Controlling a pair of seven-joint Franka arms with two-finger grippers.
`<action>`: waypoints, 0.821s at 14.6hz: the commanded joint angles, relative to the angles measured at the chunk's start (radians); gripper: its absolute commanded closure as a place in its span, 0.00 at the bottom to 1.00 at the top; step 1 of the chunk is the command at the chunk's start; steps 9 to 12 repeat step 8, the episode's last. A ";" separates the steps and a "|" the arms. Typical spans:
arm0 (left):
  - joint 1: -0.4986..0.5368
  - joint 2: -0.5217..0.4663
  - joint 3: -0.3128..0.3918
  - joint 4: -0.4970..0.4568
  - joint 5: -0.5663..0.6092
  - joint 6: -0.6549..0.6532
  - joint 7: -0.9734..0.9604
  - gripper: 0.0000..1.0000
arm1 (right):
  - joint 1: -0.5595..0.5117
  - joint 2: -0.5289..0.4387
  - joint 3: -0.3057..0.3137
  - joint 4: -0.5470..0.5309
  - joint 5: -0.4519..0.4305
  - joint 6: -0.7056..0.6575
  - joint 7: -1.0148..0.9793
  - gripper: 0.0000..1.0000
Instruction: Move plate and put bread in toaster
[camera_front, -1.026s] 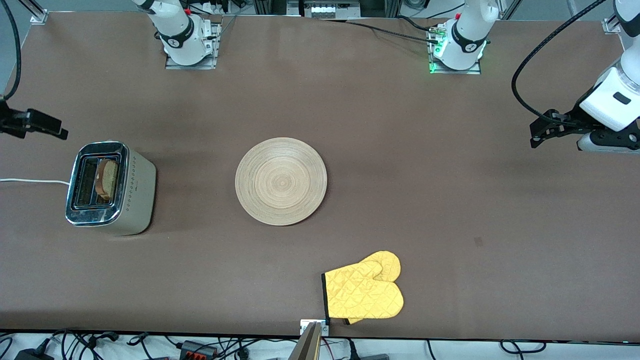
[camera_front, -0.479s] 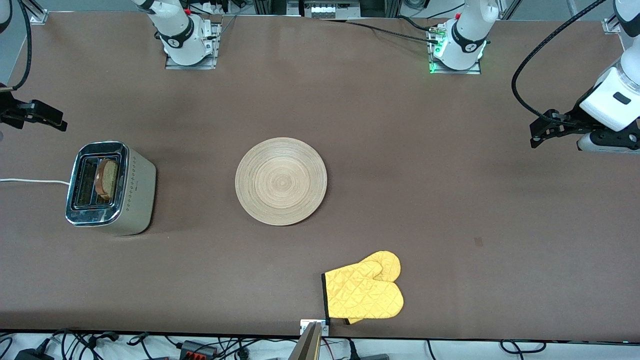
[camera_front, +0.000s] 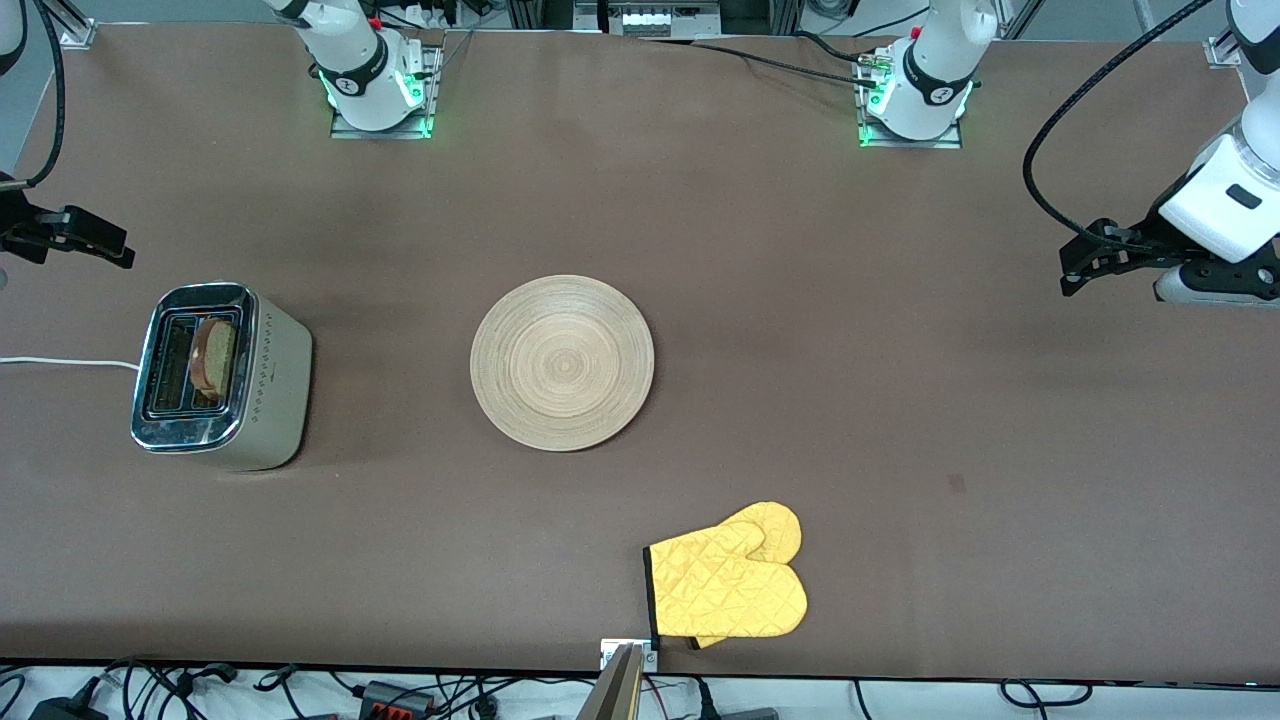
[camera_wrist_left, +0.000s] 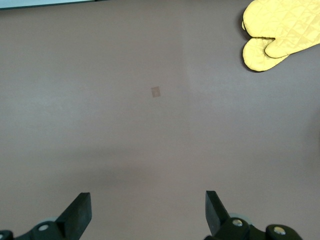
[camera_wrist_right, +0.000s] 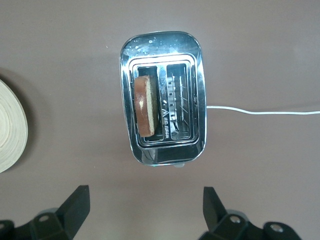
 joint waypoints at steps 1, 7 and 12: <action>-0.003 0.014 0.002 0.030 -0.012 -0.015 0.003 0.00 | -0.009 0.011 0.006 0.019 -0.010 -0.006 0.008 0.00; -0.002 0.014 0.002 0.030 -0.012 -0.015 0.003 0.00 | -0.009 0.011 0.006 0.022 -0.008 -0.006 0.005 0.00; -0.002 0.014 0.002 0.030 -0.012 -0.015 0.003 0.00 | -0.009 0.011 0.006 0.022 -0.010 -0.008 0.008 0.00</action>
